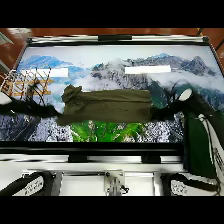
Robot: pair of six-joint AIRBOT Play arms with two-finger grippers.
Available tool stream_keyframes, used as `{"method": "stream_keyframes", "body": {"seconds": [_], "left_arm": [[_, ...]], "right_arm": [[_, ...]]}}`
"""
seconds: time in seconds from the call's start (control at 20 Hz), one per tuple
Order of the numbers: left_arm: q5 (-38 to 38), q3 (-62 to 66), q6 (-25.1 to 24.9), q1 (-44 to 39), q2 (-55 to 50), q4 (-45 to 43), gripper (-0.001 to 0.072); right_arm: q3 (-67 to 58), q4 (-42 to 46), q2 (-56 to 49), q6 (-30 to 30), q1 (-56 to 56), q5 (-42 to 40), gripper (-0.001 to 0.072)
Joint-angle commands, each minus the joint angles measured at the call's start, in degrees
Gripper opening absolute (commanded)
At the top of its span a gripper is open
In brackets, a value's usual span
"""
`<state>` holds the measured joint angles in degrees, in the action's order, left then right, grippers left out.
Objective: Fold the shirts.
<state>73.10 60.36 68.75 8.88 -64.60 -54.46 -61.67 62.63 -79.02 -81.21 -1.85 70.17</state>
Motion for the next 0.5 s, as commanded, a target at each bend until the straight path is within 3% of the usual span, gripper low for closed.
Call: {"method": "stream_keyframes", "body": {"seconds": [0.0,0.15,0.25,0.3,0.45], "left_arm": [[2.6,24.24,-0.72,-0.02,2.49,0.13,0.0026],[1.09,53.37,-0.24,-0.02,4.22,0.13,0.0027],[-3.1,67.54,6.49,-0.02,5.73,0.15,0.0027],[-6.25,69.83,8.98,-0.02,8.07,0.55,0.0028],[-11.23,66.64,8.92,0.02,17.25,0.13,0.0027]], "right_arm": [[-14.01,-1.38,12.31,6.88,0.11,-0.5,0.0075],[-31.8,1.6,24.22,4.79,0.13,-8.55,0.0075],[-39.91,2.4,30.42,2.51,0.13,-13.07,0.0075],[-42.51,2.4,33.38,2.19,0.13,-14.75,0.0075],[-44.87,2.62,40.61,-0.94,0.13,-15.3,0.0075]]}}
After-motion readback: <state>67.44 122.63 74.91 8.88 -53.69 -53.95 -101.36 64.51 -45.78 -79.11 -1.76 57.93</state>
